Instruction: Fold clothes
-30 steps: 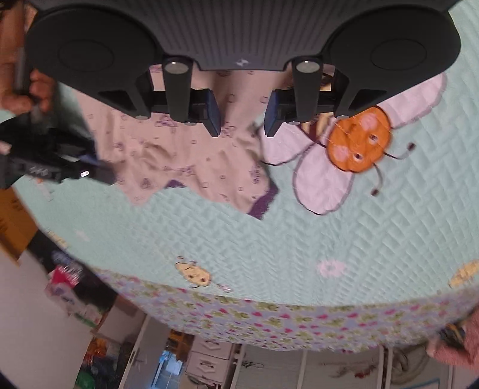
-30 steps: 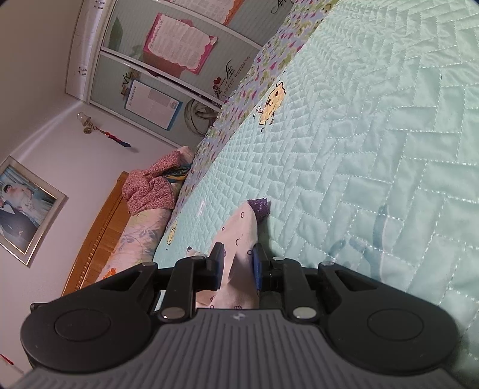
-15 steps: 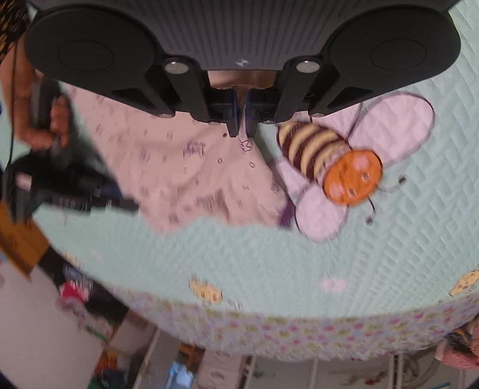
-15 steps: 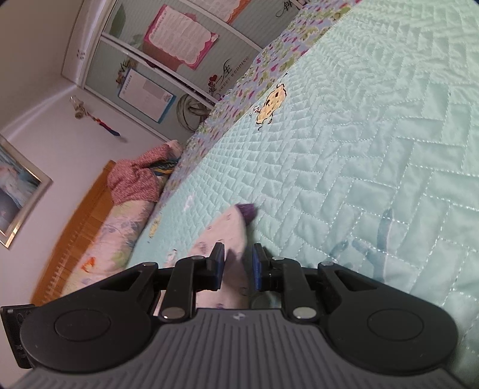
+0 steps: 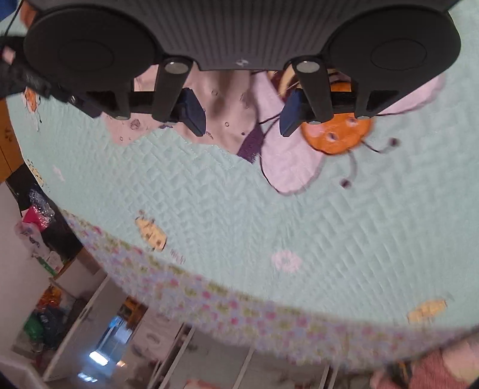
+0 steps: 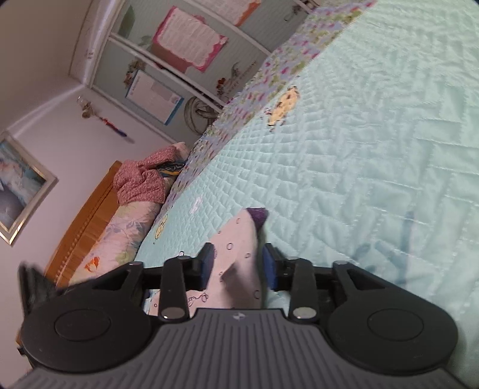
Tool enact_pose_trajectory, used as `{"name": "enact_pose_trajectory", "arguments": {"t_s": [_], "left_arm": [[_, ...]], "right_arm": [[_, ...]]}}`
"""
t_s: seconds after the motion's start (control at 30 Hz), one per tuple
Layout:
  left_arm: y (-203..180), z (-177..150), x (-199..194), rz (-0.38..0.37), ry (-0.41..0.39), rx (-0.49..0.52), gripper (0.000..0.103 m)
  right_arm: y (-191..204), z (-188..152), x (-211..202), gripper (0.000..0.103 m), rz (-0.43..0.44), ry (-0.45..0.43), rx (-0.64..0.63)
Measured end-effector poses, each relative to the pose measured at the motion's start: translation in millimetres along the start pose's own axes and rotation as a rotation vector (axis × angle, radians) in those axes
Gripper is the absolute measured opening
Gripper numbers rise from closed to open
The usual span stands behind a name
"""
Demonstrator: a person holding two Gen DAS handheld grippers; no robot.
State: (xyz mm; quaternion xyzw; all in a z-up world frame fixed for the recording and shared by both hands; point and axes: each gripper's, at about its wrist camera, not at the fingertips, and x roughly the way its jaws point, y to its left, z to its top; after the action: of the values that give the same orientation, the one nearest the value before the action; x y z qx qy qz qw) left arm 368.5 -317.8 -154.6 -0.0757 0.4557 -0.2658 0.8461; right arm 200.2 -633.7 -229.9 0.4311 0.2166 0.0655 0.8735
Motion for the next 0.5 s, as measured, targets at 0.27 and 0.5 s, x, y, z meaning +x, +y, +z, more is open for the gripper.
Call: {"name": "enact_pose_trajectory", "arguments": {"t_s": [0.27,0.5], "left_arm": [[-2.6,8.4,22.8,-0.051,0.088,-0.061,0.057],[-24.1,8.0,30.2,-0.072,0.048,0.060,0.004]], "right_arm": [[-6.5,18.2,23.1,0.036,0.020,0.076,0.068],[-5.9,22.1,45.9,0.001,0.031,0.173,0.025]]}}
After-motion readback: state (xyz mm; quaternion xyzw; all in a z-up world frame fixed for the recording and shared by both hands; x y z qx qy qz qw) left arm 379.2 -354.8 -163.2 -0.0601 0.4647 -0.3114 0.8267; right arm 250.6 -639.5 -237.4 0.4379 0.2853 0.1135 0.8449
